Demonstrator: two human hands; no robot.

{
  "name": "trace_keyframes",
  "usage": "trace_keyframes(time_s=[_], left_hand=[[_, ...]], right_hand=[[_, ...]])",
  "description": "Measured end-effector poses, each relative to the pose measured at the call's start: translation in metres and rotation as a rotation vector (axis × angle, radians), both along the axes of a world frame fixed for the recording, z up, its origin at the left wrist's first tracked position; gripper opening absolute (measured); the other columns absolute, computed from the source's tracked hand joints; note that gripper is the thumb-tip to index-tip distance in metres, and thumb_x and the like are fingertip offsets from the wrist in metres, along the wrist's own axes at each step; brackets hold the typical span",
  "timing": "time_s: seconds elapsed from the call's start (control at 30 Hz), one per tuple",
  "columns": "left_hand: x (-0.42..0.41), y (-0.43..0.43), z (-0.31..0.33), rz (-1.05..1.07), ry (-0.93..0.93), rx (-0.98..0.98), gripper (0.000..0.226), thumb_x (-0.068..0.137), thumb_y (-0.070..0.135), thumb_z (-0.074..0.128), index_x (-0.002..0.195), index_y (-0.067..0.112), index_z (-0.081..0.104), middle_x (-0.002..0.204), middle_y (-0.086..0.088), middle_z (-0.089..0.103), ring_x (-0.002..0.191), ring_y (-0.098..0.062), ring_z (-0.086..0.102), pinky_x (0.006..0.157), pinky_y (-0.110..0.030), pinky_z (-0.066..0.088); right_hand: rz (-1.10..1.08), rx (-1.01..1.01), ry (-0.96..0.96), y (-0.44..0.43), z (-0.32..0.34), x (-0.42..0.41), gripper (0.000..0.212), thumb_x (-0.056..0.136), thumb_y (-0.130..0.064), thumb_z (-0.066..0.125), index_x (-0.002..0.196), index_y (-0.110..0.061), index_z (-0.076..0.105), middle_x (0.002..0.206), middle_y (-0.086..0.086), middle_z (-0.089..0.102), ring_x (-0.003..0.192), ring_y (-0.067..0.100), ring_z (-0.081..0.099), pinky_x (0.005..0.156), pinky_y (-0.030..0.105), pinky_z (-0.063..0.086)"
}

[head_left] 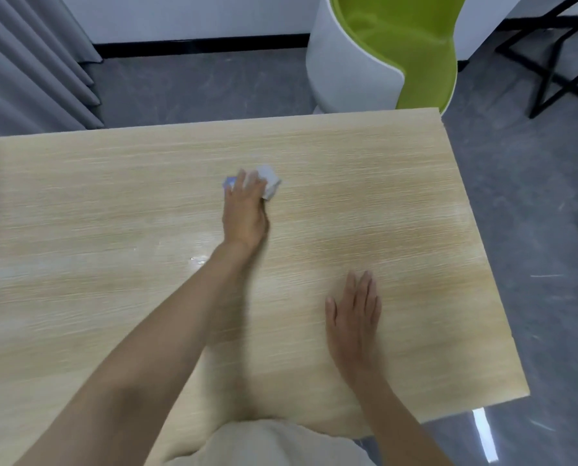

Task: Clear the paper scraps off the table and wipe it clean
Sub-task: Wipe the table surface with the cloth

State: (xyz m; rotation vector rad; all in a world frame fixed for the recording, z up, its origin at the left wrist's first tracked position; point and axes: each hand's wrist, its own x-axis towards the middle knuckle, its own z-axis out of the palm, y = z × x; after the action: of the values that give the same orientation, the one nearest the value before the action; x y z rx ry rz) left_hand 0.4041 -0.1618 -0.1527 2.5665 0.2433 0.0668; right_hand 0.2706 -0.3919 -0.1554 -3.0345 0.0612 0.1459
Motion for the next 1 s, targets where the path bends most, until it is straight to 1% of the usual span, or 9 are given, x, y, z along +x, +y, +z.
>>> trace_keyframes(time_s=[0.13, 0.2, 0.3, 0.4, 0.47, 0.63, 0.8, 0.9, 1.0], left_hand=[[-0.059, -0.050, -0.009, -0.742, -0.063, 0.099, 0.063, 0.076, -0.011, 0.039, 0.135, 0.009, 0.051, 0.145, -0.011, 0.044, 0.137, -0.033, 0.036, 0.113, -0.050, 0.019], [-0.040, -0.017, -0.009, -0.862, -0.131, 0.185, 0.059, 0.081, -0.002, 0.032, 0.135, 0.013, 0.051, 0.145, -0.007, 0.045, 0.137, -0.028, 0.037, 0.113, -0.042, 0.021], [-0.008, 0.028, -0.007, -0.453, -0.138, 0.189, 0.046, 0.082, -0.008, 0.050, 0.125, 0.007, 0.058, 0.135, -0.014, 0.055, 0.126, -0.035, 0.048, 0.102, -0.052, 0.037], [-0.007, 0.005, 0.002, -0.068, -0.107, 0.087, 0.045, 0.078, -0.012, 0.051, 0.119, 0.006, 0.059, 0.125, -0.018, 0.059, 0.120, -0.039, 0.048, 0.100, -0.053, 0.036], [-0.031, -0.039, 0.001, -0.156, -0.143, 0.021, 0.050, 0.072, -0.014, 0.048, 0.114, 0.011, 0.054, 0.117, -0.017, 0.060, 0.111, -0.038, 0.051, 0.095, -0.049, 0.038], [-0.089, -0.060, -0.004, -0.749, -0.133, 0.067, 0.057, 0.076, -0.005, 0.045, 0.129, 0.011, 0.057, 0.139, -0.009, 0.051, 0.132, -0.028, 0.044, 0.111, -0.041, 0.024], [-0.042, 0.034, 0.003, -0.299, -0.224, 0.051, 0.037, 0.081, -0.009, 0.052, 0.112, 0.009, 0.062, 0.118, -0.017, 0.063, 0.110, -0.031, 0.055, 0.092, -0.038, 0.041], [-0.059, 0.004, -0.004, -0.002, -0.191, -0.044, 0.033, 0.083, -0.011, 0.051, 0.107, 0.007, 0.065, 0.116, -0.016, 0.065, 0.110, -0.034, 0.057, 0.093, -0.047, 0.044], [-0.111, -0.075, -0.013, -0.238, -0.126, -0.067, 0.053, 0.076, -0.014, 0.046, 0.124, 0.005, 0.060, 0.135, -0.016, 0.054, 0.128, -0.037, 0.046, 0.108, -0.054, 0.029]], right_hand=[[0.005, 0.001, 0.040, -0.001, 0.002, 0.001, 0.062, 0.094, -0.041, 0.030, 0.142, -0.002, 0.036, 0.149, 0.023, 0.033, 0.138, 0.036, 0.033, 0.110, 0.049, 0.031], [0.013, -0.013, 0.054, 0.000, 0.005, 0.002, 0.063, 0.095, -0.043, 0.029, 0.143, -0.003, 0.036, 0.149, 0.024, 0.033, 0.138, 0.036, 0.033, 0.109, 0.050, 0.032], [0.017, -0.031, 0.068, 0.000, 0.006, 0.002, 0.064, 0.095, -0.045, 0.028, 0.144, -0.004, 0.036, 0.149, 0.023, 0.033, 0.138, 0.035, 0.033, 0.108, 0.051, 0.031], [0.000, -0.008, 0.077, 0.001, 0.004, 0.001, 0.065, 0.094, -0.045, 0.027, 0.145, -0.005, 0.033, 0.151, 0.022, 0.031, 0.139, 0.035, 0.031, 0.108, 0.052, 0.031], [0.005, 0.014, 0.093, 0.000, 0.003, 0.001, 0.066, 0.093, -0.045, 0.026, 0.145, -0.005, 0.033, 0.151, 0.021, 0.030, 0.140, 0.034, 0.030, 0.108, 0.053, 0.031], [0.010, 0.028, 0.063, -0.017, 0.005, -0.004, 0.064, 0.097, -0.046, 0.022, 0.147, -0.006, 0.027, 0.153, 0.024, 0.022, 0.143, 0.035, 0.022, 0.112, 0.054, 0.022], [0.009, 0.027, 0.120, -0.034, 0.006, -0.017, 0.066, 0.097, -0.048, 0.015, 0.149, -0.008, 0.021, 0.156, 0.024, 0.013, 0.145, 0.036, 0.014, 0.114, 0.055, 0.016], [0.069, 0.019, 0.155, -0.036, 0.008, -0.027, 0.067, 0.096, -0.047, 0.012, 0.150, -0.008, 0.020, 0.156, 0.023, 0.010, 0.145, 0.034, 0.012, 0.116, 0.053, 0.015], [0.133, 0.004, 0.162, -0.040, 0.009, -0.037, 0.066, 0.096, -0.047, 0.014, 0.149, -0.008, 0.020, 0.156, 0.022, 0.014, 0.145, 0.032, 0.013, 0.116, 0.052, 0.016]])
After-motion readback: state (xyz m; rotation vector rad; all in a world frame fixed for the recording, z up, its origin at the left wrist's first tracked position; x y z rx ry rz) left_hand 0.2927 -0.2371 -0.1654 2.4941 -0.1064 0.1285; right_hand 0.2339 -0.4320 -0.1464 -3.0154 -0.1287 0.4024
